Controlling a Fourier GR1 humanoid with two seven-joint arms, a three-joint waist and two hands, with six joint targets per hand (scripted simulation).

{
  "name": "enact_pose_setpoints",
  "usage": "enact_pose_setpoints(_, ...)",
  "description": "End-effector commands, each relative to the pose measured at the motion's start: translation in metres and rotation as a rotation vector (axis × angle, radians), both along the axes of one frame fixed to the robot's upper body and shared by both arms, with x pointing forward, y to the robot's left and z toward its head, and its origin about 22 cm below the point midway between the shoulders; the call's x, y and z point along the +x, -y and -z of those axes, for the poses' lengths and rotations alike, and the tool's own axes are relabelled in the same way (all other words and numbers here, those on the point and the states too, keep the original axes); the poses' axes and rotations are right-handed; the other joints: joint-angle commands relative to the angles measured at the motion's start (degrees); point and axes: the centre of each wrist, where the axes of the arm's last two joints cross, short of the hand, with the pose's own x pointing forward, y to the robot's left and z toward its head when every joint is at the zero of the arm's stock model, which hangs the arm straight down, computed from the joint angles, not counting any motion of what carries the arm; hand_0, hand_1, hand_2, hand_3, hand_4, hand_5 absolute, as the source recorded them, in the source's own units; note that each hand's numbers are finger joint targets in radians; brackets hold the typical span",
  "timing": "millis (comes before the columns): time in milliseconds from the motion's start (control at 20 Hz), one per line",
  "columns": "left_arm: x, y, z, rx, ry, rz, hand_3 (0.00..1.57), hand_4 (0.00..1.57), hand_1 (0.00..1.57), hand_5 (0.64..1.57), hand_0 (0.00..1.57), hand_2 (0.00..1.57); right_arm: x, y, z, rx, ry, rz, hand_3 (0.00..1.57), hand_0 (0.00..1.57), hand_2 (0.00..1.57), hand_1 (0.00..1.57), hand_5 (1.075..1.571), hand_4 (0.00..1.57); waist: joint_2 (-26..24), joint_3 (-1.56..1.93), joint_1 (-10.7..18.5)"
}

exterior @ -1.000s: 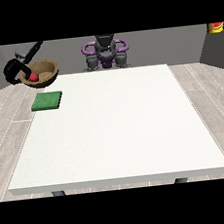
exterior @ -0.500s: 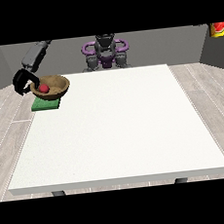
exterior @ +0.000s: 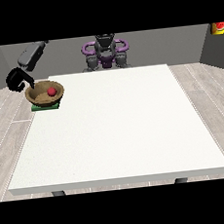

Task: Pick the cup and pour the ball into the bowl, then pick the bowl and place it on the pad

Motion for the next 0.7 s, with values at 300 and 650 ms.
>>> enact_pose_setpoints(300,-0.017,-0.031,-0.012,0.021,0.04,-0.03,0.0,1.19,0.0,1.565,0.0,0.0,0.022,-0.023,-0.005,0.059,0.115,0.039,0.76,1.46,1.4,1.46,1.532,0.0,2.83,-0.03,0.07)
enact_pose_setpoints(650,-0.018,-0.034,-0.026,0.024,0.098,-0.04,0.0,1.19,0.0,1.567,0.0,0.0,0.027,-0.027,-0.007,-0.035,0.123,0.028,1.04,0.93,1.1,0.93,1.509,0.16,5.21,-0.01,0.33)
